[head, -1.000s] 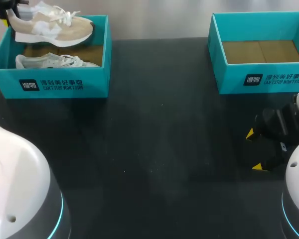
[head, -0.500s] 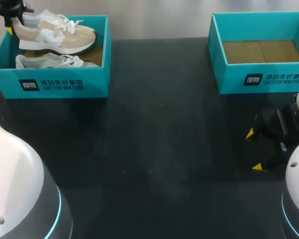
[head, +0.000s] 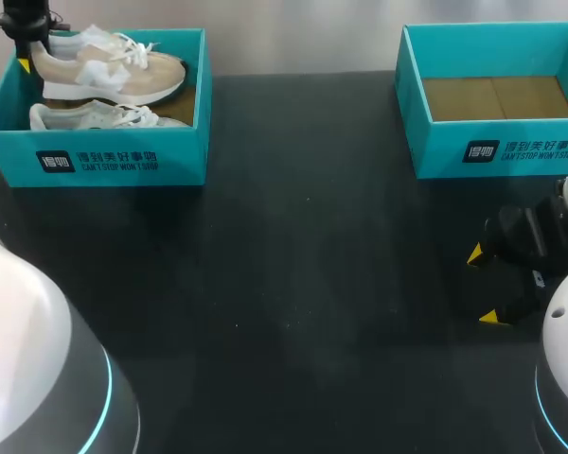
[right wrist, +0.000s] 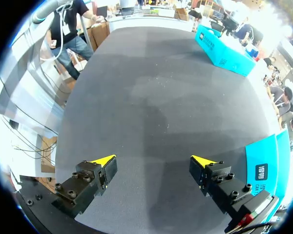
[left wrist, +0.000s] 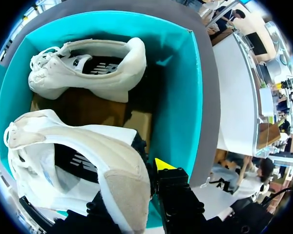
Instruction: Take the shoe out of the shoebox, open the shoe tongue, remove and reinsert the insole, then place the shoe into the shoebox
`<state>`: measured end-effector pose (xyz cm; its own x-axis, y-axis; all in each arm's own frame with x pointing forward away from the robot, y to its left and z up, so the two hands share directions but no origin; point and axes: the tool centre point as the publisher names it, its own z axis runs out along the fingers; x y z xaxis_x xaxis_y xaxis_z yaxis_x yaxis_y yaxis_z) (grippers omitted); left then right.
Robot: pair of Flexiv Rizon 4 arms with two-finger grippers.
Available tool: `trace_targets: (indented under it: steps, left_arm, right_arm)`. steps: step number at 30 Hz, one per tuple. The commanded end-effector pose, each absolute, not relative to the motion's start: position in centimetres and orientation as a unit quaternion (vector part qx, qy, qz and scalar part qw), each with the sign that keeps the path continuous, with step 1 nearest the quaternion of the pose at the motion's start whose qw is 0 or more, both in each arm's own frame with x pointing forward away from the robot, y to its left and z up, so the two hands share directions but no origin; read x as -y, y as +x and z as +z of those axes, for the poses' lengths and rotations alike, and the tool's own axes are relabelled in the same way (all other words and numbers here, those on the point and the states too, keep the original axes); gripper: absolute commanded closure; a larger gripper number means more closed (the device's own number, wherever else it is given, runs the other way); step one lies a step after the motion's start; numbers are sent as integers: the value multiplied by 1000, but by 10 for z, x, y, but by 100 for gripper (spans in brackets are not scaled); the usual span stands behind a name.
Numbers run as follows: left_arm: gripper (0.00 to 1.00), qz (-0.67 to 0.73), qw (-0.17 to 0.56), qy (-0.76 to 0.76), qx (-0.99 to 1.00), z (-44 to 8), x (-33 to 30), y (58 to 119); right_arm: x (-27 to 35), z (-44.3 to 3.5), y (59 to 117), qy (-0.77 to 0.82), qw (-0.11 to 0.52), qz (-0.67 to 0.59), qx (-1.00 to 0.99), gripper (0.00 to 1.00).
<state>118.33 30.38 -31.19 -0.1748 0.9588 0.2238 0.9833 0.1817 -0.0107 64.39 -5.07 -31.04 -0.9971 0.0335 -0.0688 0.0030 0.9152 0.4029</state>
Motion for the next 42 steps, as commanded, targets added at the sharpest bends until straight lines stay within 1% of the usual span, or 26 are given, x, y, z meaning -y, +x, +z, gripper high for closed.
trace_targets:
  steps: [1, 13, 30, 42]
  left_arm:
    - [100, -60, 96, -632, 766, -315, -304, 1199]
    - [100, -61, 93, -644, 757, -328, -297, 1206]
    - [100, -62, 92, -664, 739, -352, -299, 1193]
    - [100, -50, 94, -657, 747, -362, -293, 1196]
  right_arm:
    - [50, -310, 643, 10, 38, 204, -978, 0]
    - [50, -310, 643, 10, 38, 204, -978, 0]
    - [50, -310, 643, 10, 38, 204, -978, 0]
    - [50, -310, 643, 10, 38, 204, -978, 0]
